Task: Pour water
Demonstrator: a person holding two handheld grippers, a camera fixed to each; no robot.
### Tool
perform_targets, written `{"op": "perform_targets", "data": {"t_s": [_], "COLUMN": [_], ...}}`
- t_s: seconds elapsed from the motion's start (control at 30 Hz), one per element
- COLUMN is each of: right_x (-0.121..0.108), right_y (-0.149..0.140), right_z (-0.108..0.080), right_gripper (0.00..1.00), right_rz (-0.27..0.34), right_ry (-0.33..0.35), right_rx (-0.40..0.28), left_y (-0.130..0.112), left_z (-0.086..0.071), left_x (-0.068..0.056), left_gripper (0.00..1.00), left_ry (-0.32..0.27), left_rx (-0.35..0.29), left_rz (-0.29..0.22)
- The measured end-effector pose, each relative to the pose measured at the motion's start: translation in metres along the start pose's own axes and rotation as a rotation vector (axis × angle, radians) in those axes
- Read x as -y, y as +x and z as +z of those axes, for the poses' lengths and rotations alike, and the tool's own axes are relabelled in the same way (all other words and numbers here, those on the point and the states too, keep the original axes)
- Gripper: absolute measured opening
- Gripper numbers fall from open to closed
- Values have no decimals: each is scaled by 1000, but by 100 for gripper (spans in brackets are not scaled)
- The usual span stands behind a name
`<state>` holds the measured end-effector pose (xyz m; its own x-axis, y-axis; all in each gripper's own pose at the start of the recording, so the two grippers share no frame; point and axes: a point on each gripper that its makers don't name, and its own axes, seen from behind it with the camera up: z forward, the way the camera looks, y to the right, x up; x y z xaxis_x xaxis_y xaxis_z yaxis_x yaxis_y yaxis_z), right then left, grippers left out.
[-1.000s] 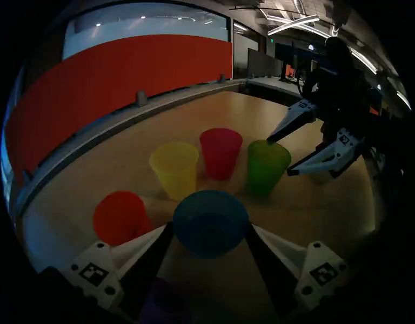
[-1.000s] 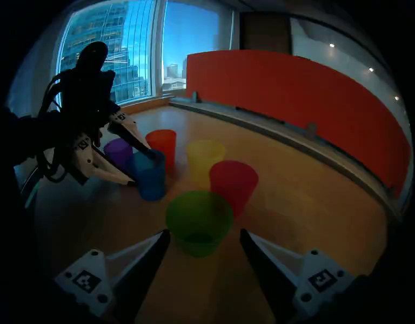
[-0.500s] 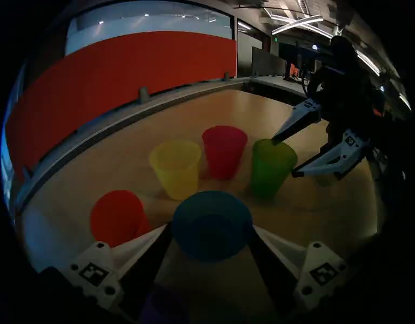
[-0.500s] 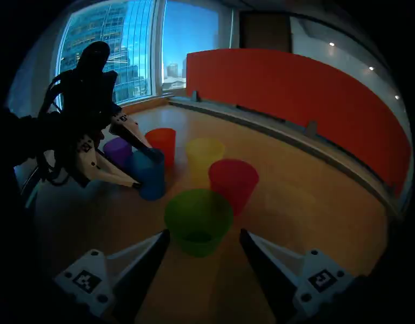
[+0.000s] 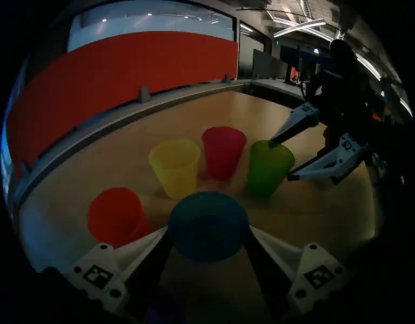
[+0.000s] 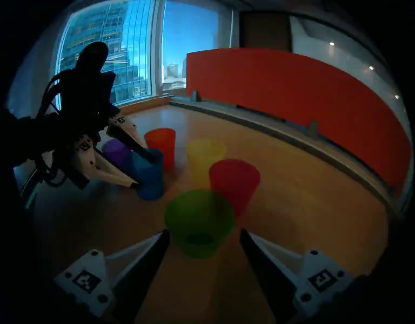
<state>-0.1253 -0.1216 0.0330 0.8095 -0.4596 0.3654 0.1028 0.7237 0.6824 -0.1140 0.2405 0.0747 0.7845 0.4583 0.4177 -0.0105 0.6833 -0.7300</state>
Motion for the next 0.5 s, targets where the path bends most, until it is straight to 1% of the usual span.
{"op": "perform_targets", "data": {"t_s": [0.3,0.5], "right_x": [5,7], "right_y": [2,5], "right_z": [11,19], "right_gripper": [100,100], "right_rz": [-16,-15], "right_ry": [11,19], "right_rx": [5,4], "left_y": [-3,-3], "left_z": [-3,-4], "left_x": [-3,-4], "left_gripper": [86,86], "left_ry": [-3,-5], "left_rx": [1,1], "left_rz": [8,13]}}
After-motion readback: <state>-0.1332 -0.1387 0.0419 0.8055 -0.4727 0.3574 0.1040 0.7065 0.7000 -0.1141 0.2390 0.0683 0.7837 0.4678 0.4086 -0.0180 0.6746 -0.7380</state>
